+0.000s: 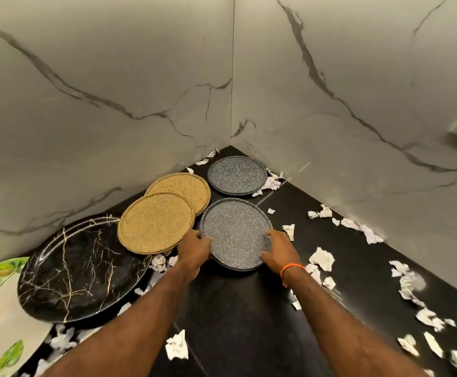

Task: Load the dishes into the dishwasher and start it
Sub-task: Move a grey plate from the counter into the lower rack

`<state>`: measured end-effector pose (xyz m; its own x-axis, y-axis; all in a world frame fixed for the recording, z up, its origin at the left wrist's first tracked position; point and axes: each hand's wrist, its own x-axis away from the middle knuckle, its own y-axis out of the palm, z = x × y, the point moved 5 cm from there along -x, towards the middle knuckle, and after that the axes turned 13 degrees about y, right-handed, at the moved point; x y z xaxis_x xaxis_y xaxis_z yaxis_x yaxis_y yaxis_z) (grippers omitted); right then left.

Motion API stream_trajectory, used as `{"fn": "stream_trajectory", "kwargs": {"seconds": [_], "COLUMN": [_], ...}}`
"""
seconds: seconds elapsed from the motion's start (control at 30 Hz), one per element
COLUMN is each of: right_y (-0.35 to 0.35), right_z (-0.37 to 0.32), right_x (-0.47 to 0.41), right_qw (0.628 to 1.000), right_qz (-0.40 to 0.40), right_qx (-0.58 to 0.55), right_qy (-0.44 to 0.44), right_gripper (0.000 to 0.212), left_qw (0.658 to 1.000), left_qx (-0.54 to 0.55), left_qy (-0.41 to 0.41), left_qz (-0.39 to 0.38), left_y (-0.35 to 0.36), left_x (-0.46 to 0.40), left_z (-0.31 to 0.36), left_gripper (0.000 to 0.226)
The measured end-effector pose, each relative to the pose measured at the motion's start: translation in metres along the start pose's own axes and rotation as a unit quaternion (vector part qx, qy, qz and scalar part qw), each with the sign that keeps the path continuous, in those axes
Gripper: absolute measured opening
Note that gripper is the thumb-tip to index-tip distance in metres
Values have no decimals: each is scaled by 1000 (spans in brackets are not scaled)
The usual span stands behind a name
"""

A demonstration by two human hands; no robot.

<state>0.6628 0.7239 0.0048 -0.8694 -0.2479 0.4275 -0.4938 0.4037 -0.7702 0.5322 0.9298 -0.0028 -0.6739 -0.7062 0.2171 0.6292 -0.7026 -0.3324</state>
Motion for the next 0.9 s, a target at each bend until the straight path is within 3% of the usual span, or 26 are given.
{"fn": "stream_trajectory", "kwargs": {"seconds": [0.1, 0.23, 0.37, 0.5, 0.77, 0.9], "right_y": [-2, -12, -17, -12, 1, 7], "right_z": [5, 11, 33, 62, 137, 195], "right_x": [23, 78, 132, 189, 308, 362], "right_qw": [999, 990, 979, 971, 934, 910], "right_qz": [17, 104, 162, 171, 231, 268], "right_qx": [-30, -96, -118, -153, -243, -268], "right_qy": [0, -5, 37, 70, 123, 171], "right_gripper": [69, 52, 76, 79, 41, 18], "left_qw": [996, 990, 976, 955, 909, 887], "left_qx": [85, 121, 166, 211, 253, 242], "left_qy": [-1, 55, 117, 152, 157, 160], "left_qz": [-20, -51, -83, -139, -291, -360], "left_y": [-5, -19, -38, -46, -17, 8], "left_x": [10, 39, 74, 114, 205, 263], "left_z": [3, 16, 20, 22, 14, 14], "left_gripper": [20, 34, 22, 17, 39, 38]}}
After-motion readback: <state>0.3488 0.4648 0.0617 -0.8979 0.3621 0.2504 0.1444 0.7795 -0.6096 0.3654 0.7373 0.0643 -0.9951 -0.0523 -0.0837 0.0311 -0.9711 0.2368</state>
